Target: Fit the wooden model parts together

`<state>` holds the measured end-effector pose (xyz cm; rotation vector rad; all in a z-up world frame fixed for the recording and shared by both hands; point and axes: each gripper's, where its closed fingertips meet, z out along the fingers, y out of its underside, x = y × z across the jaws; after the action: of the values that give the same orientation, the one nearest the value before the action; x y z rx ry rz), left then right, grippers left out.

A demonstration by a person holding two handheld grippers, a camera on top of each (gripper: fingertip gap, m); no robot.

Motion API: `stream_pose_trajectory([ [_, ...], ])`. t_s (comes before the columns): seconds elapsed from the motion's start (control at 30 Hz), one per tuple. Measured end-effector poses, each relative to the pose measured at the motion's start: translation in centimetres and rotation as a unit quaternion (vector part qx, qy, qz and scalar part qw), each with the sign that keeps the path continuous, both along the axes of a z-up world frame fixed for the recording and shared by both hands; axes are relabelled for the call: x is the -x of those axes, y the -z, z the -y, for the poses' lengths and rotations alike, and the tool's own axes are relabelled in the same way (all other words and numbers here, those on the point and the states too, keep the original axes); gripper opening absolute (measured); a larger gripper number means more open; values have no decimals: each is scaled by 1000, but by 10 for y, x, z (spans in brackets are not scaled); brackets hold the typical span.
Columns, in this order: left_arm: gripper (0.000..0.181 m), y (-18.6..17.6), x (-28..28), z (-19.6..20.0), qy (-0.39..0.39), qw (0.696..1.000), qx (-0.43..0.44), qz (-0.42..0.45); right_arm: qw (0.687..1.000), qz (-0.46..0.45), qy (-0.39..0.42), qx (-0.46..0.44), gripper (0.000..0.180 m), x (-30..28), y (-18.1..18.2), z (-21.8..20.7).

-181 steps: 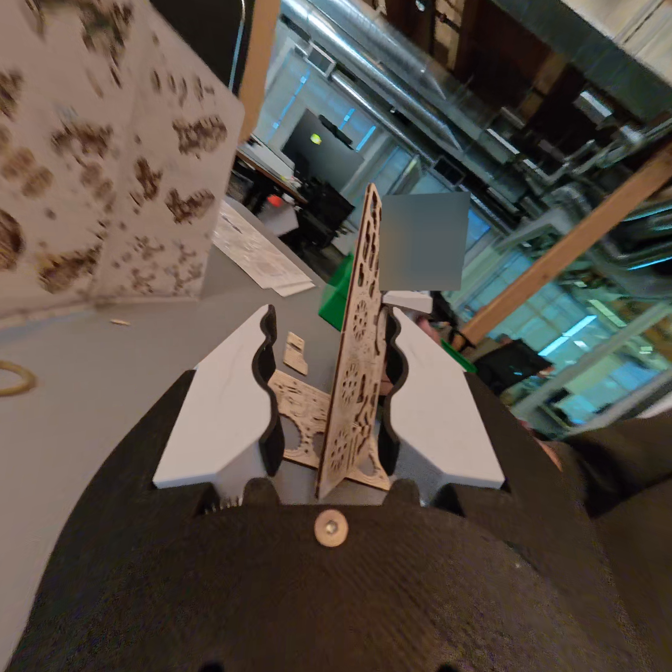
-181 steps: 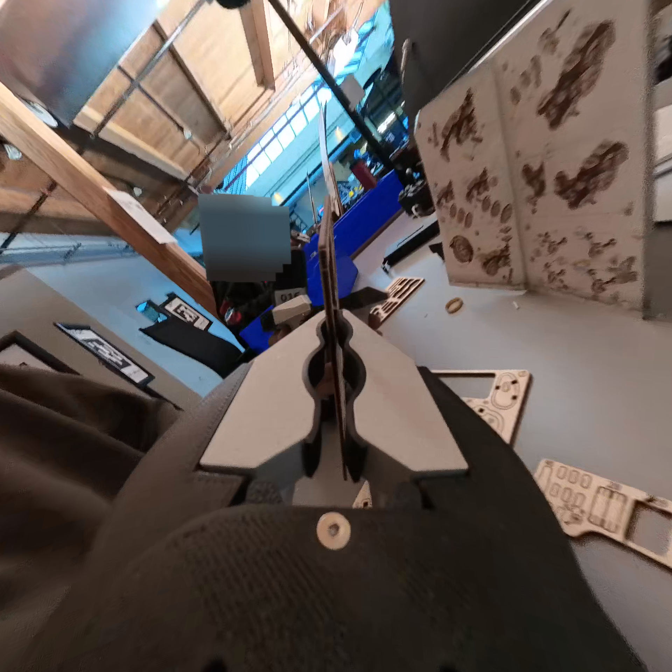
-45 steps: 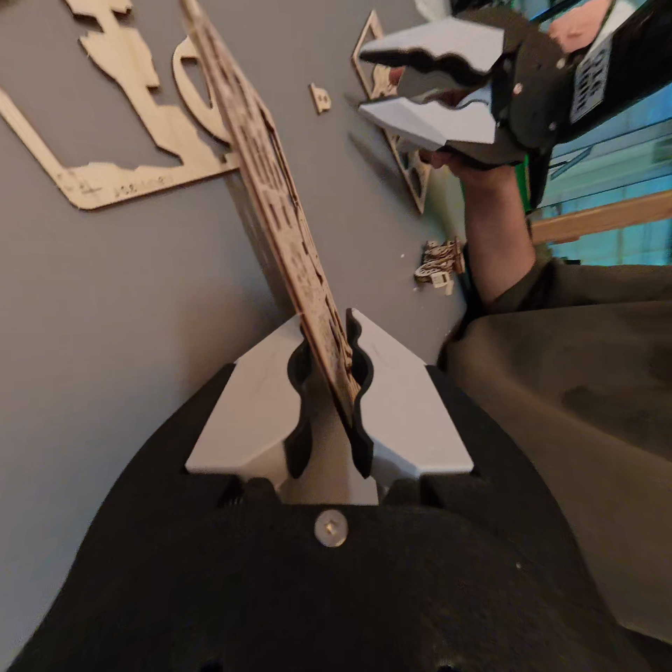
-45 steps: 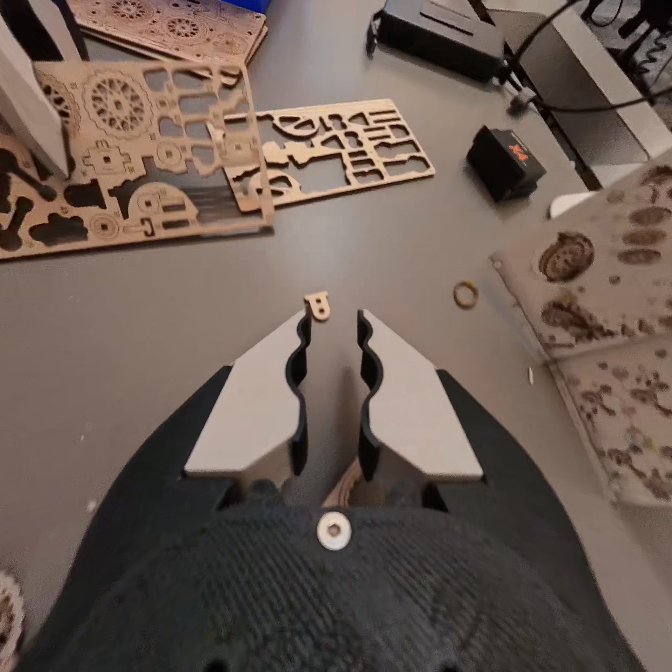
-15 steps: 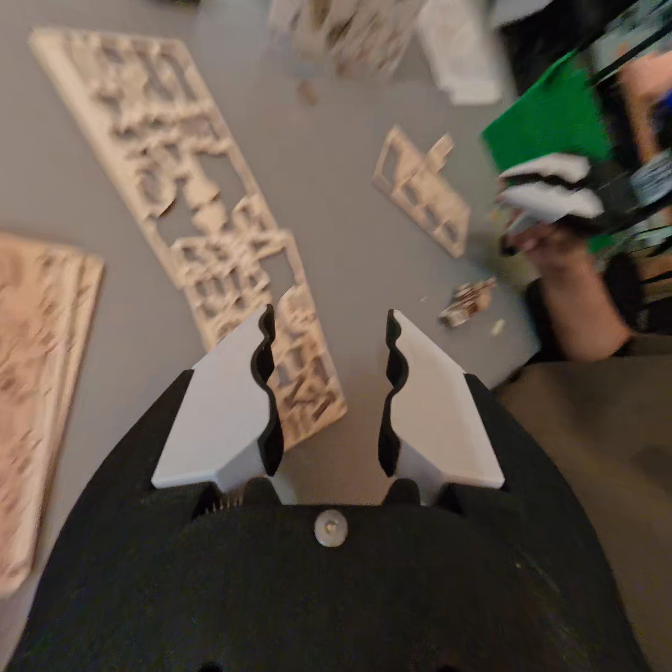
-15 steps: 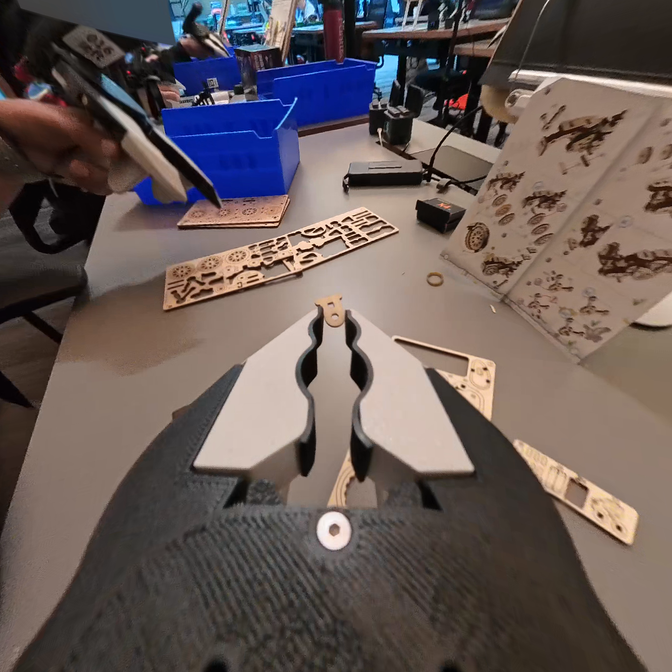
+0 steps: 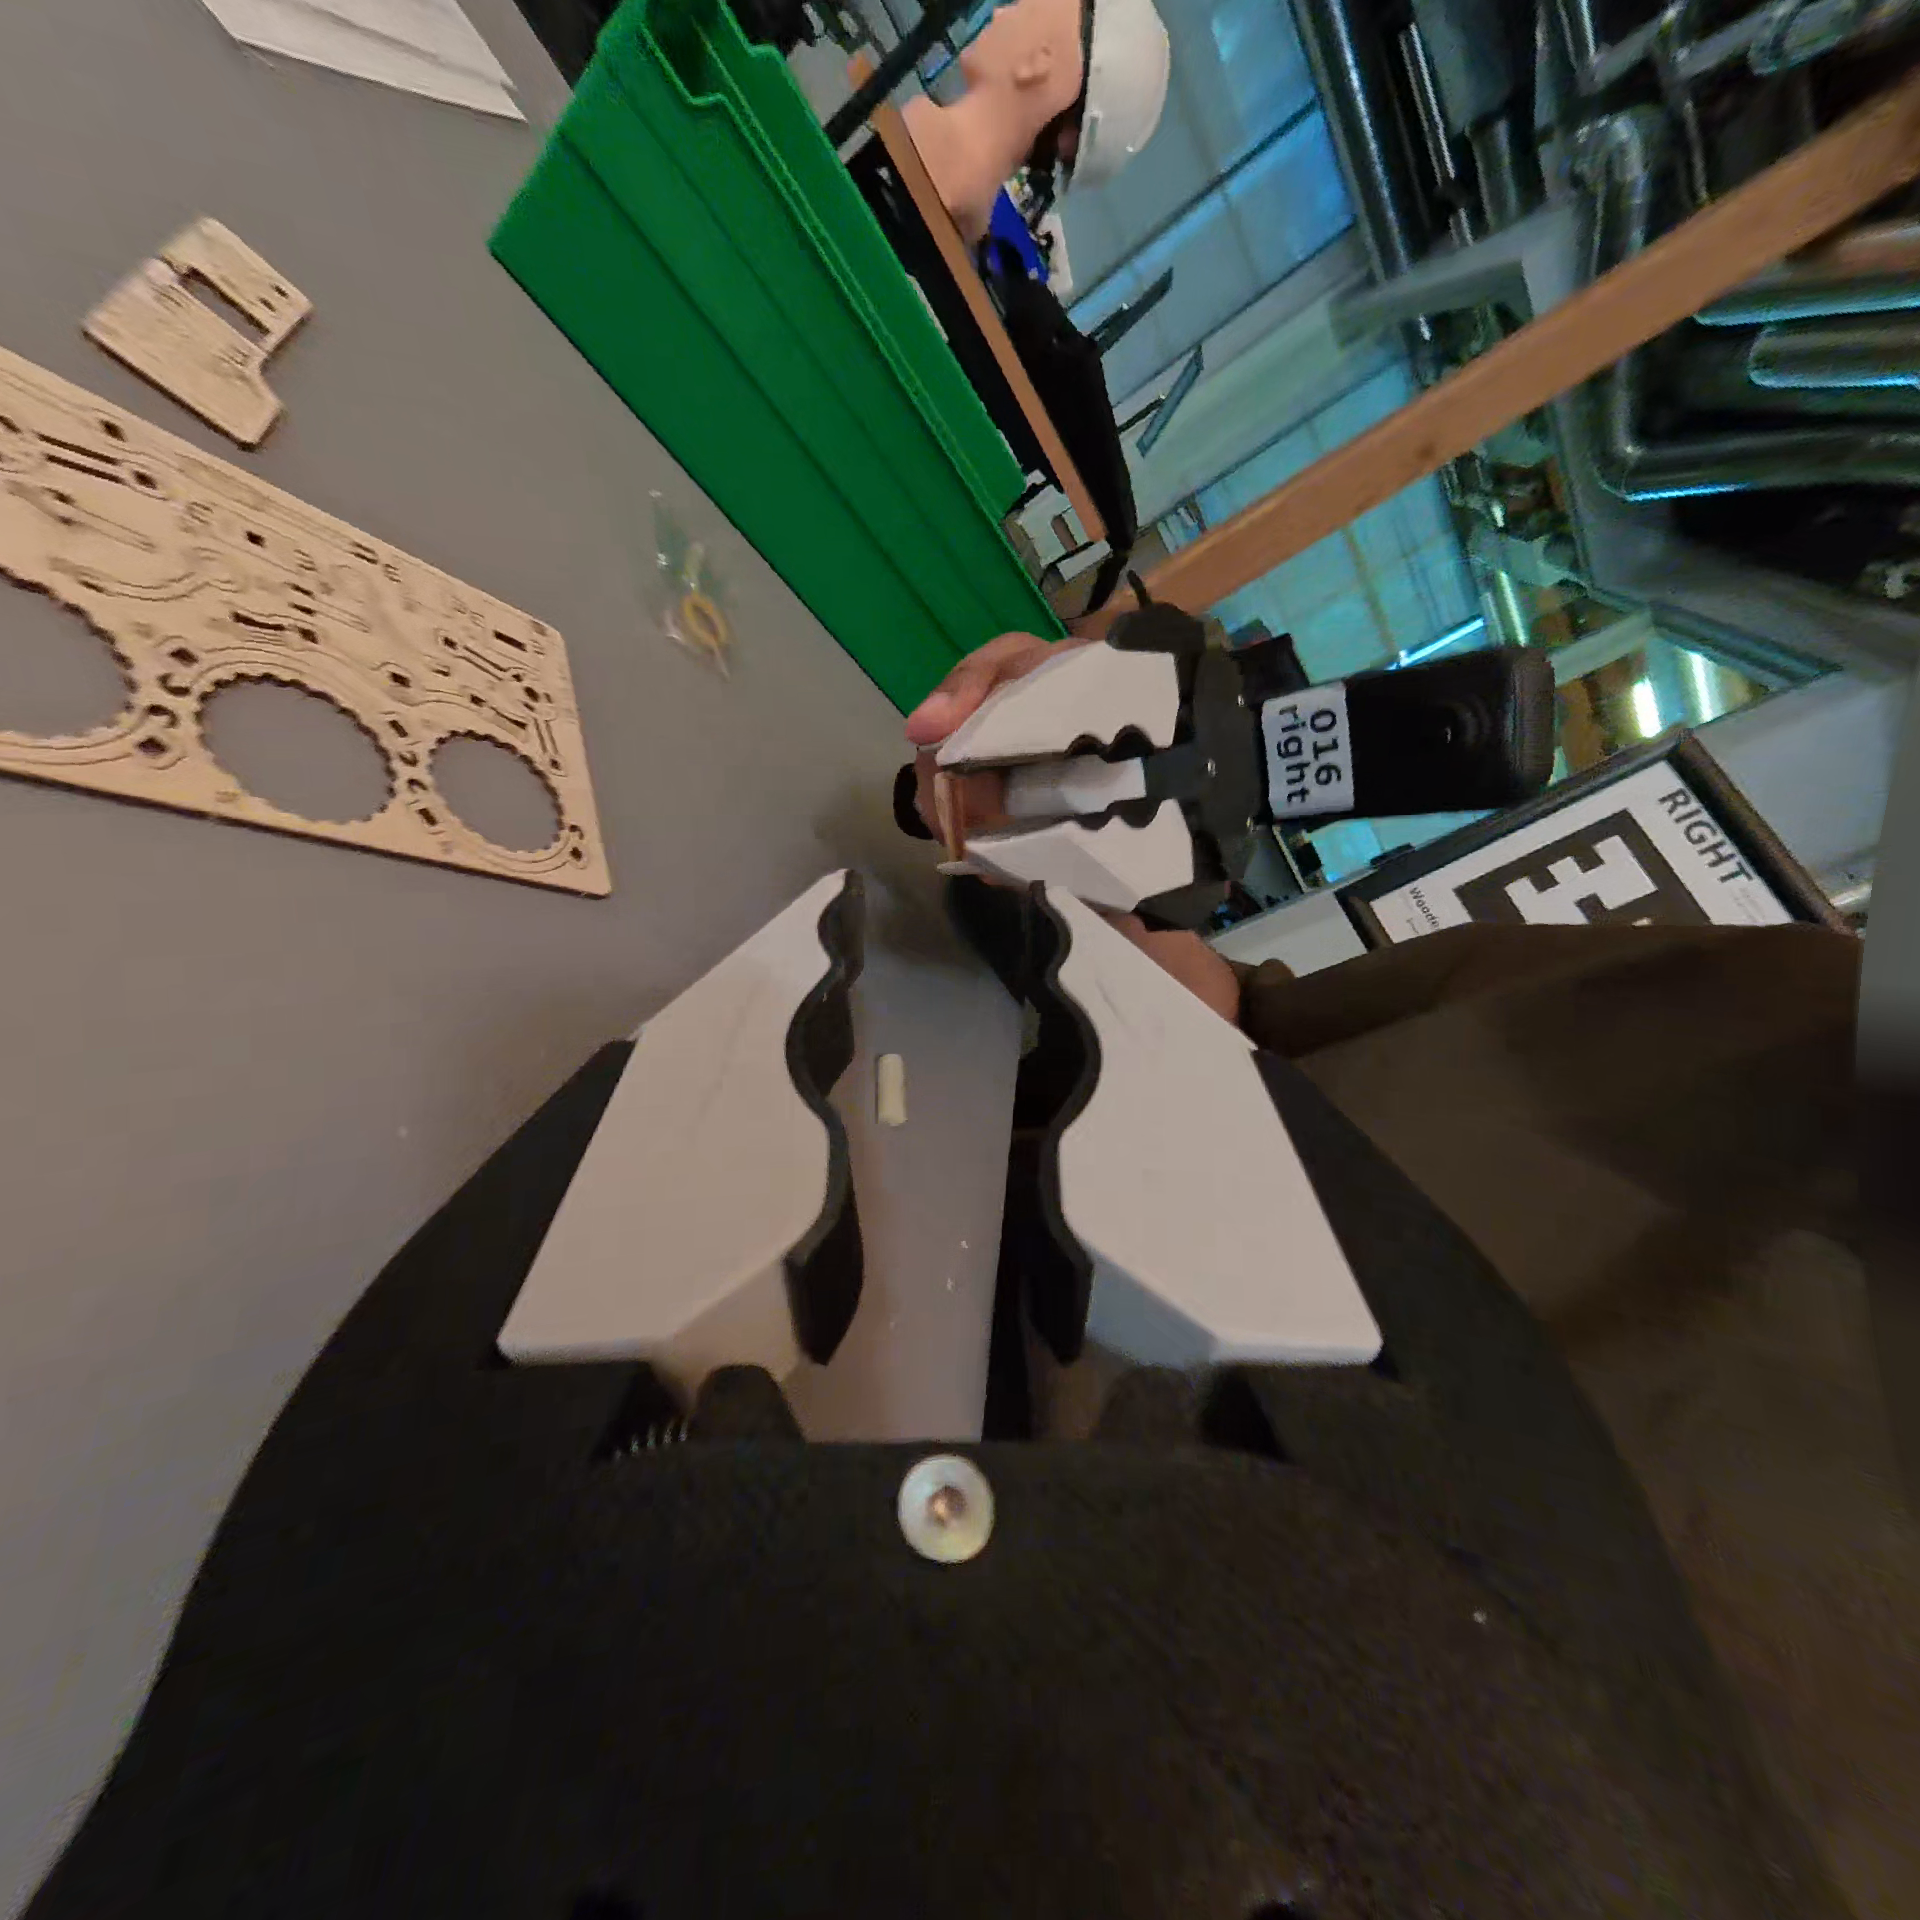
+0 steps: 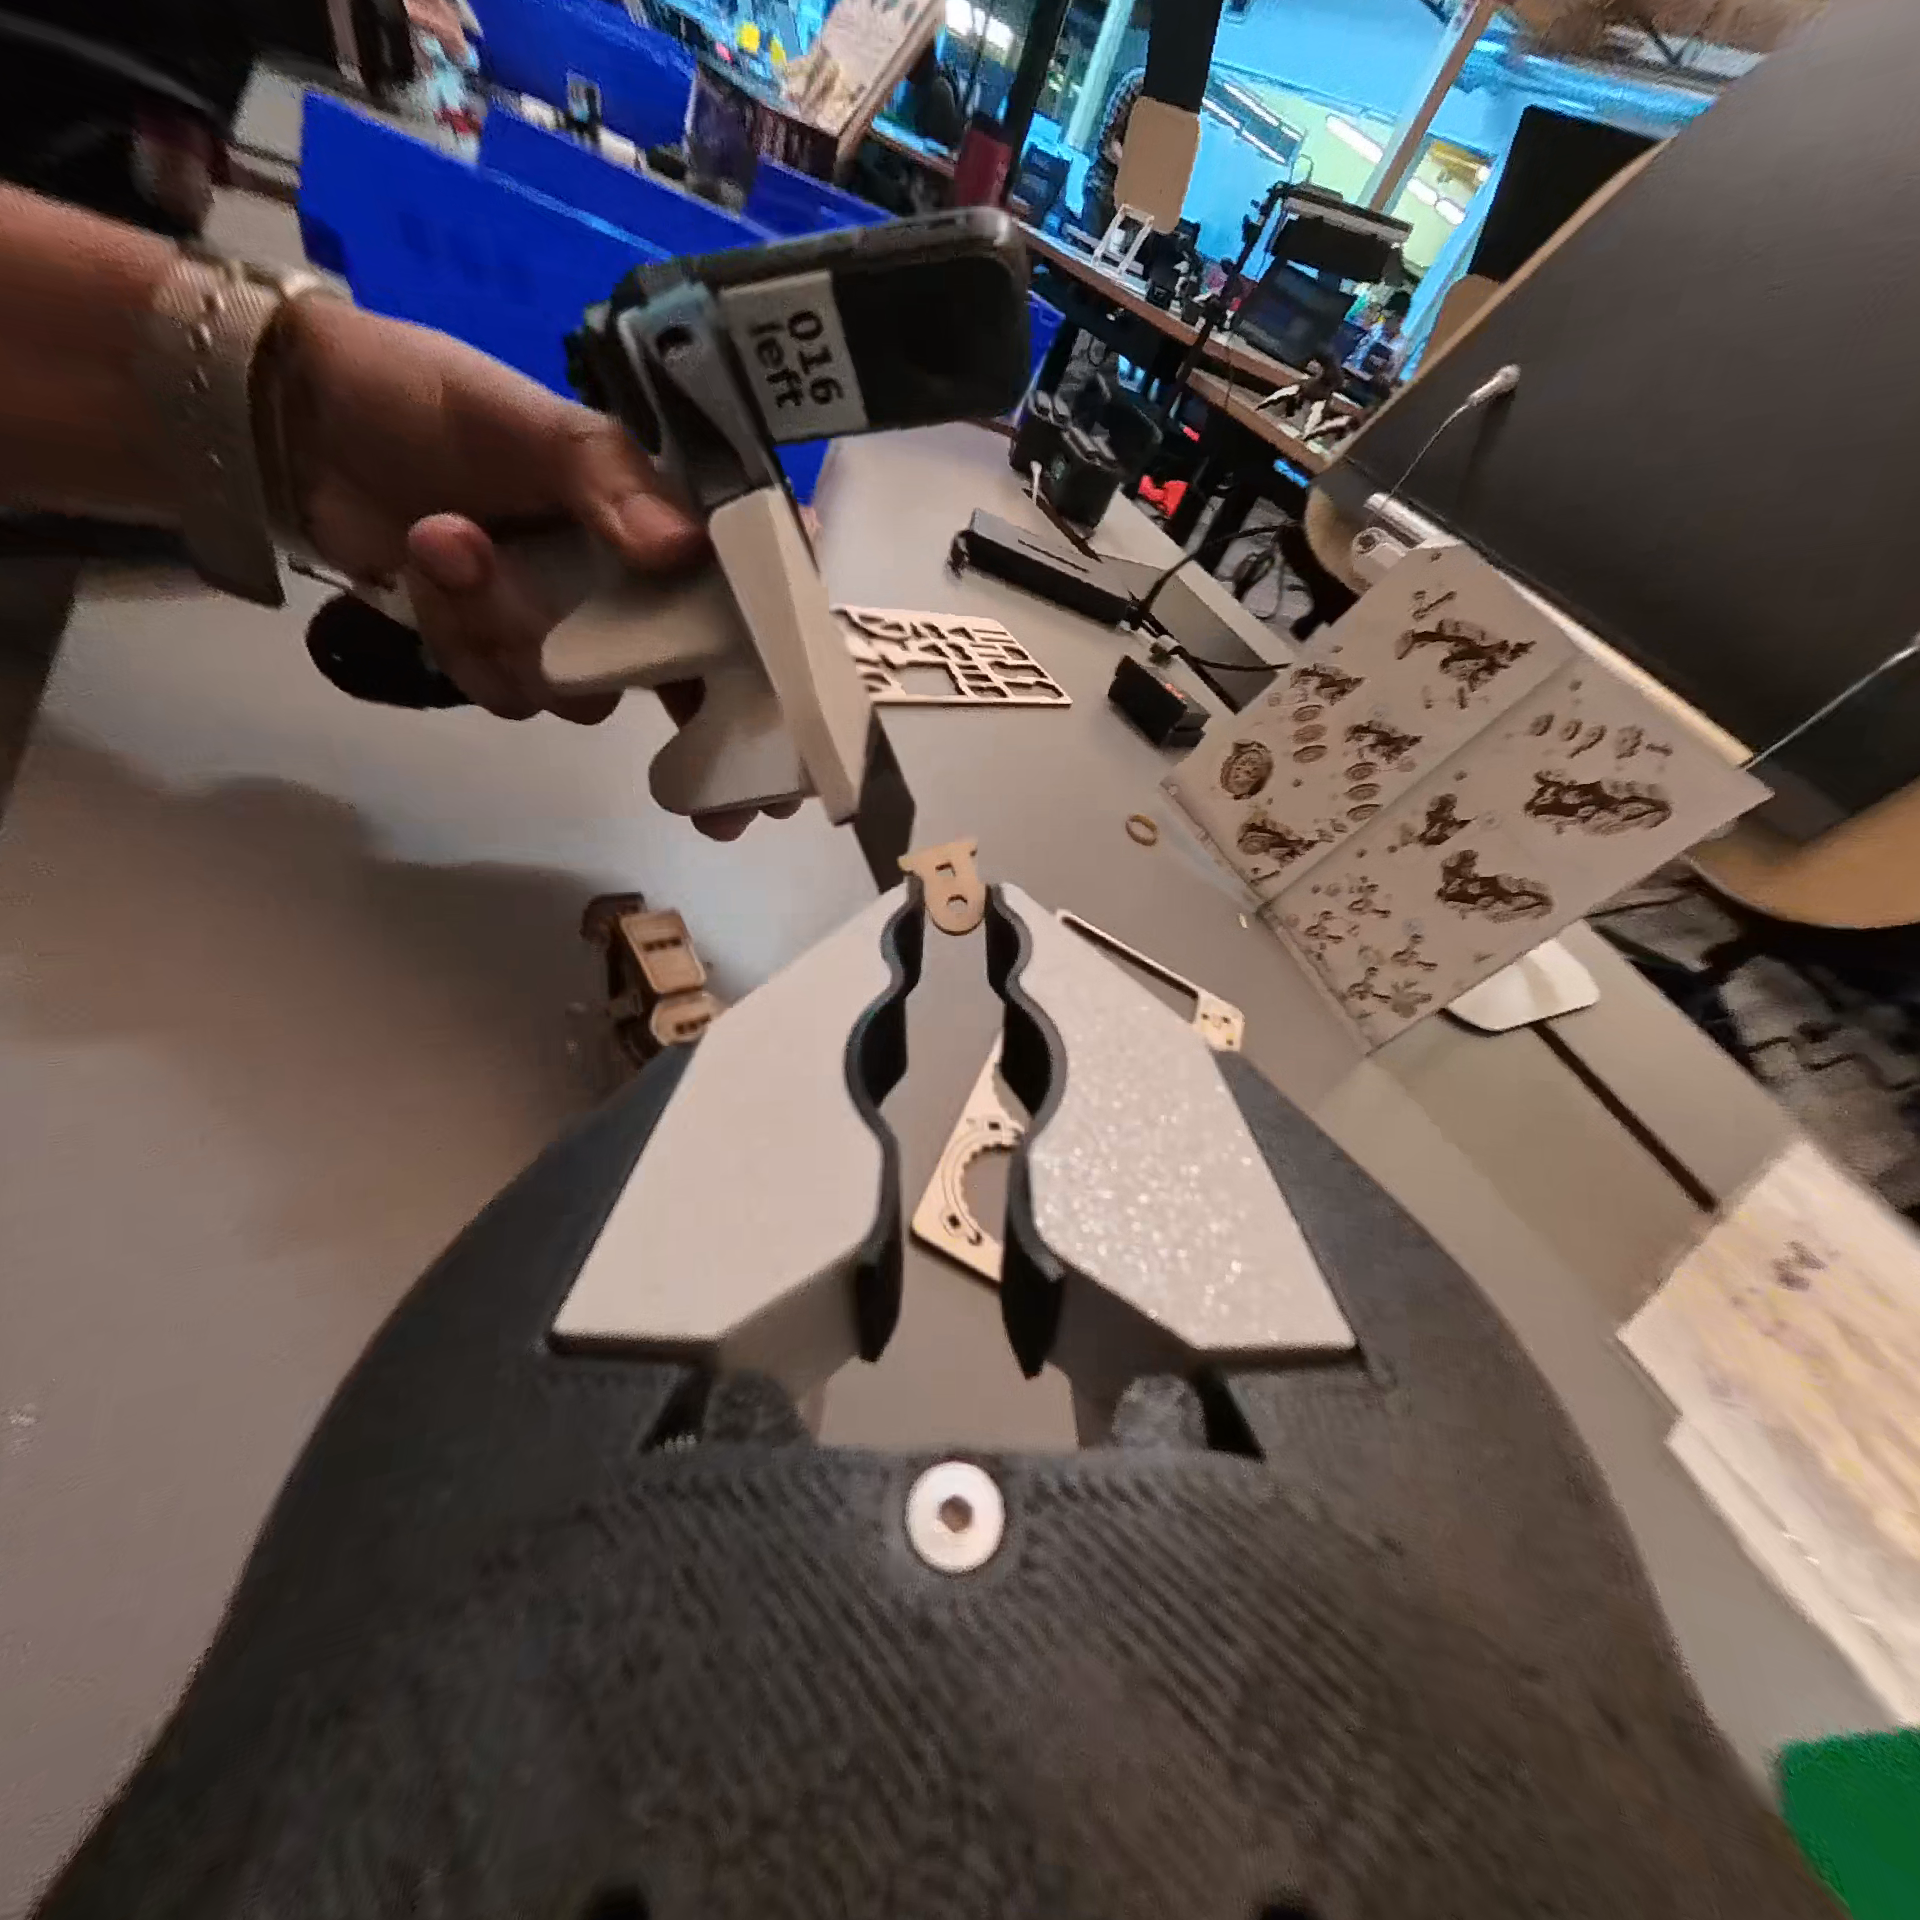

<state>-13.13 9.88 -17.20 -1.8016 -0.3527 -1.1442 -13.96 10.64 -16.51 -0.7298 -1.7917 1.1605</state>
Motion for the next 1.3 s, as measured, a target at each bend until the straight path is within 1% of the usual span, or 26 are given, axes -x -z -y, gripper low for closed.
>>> stream_pose_trajectory([
  [0.1, 24, -3, -5, -4, 7, 1000, -10, 23, 998, -5, 11, -55, 10, -3, 8, 0],
  [0.17, 6, 2, -3, -5, 0, 1000, -4, 18, 996, -10, 15, -82, 10, -4, 11, 3],
  [0.2, 1, 4, -1, -5, -5, 1000, -3, 9, 996, -16, 16, -90, 10, -4, 10, 4],
  [0.33, 0, 3, 0, -1, -8, 1000, -11, 5, 995, -25, 14, -96, 10, -2, 9, 8],
  [0.43, 0, 2, 2, 0, -22, 1000, -17, 9, 993, -54, 18, -99, 10, -1, 7, 8],
  [0.53, 0, 5, 1, 2, -18, 1000, -12, 10, 989, -77, 28, -120, 15, 1, 11, 9],
  [0.63, 0, 7, 2, 4, -21, 1000, -8, 1, 989, -55, 24, -132, 20, 3, 20, 13],
  [0.7, 0, 11, 3, 5, -22, 1000, -2, -15, 991, -54, 22, -123, 11, 3, 19, 15],
  [0.8, 0, 11, 2, 6, -20, 1000, -1, -23, 993, -46, 14, -106, 11, 3, 18, 15],
  [0.9, 0, 17, 0, 6, -15, 998, 10, -56, 993, -36, 6, -114, 11, 2, 22, 16],
  [1.0, 2, 24, -3, 7, -7, 992, 13, -128, 992, -8, -9, -127, 11, -1, 30, 16],
  [1.03, 10, 25, 0, 6, -15, 988, 9, -154, 993, 4, -10, -117, 11, -2, 30, 13],
  [1.1, 37, 28, 6, 6, -25, 977, 4, -212, 996, 10, 3, -87, 10, -3, 21, -2],
  [1.17, 64, 36, 5, 11, -8, 963, 3, -269, 999, 30, 2, -41, 10, -8, 15, -18],
  [1.23, 76, 51, 3, 15, 17, 944, 12, -329, 997, 71, -16, 15, 10, -15, 15, -28],
  [1.3, 88, 65, -4, 18, 43, 924, 24, -379, 994, 91, -27, 61, 10, -21, 15, -34],
])
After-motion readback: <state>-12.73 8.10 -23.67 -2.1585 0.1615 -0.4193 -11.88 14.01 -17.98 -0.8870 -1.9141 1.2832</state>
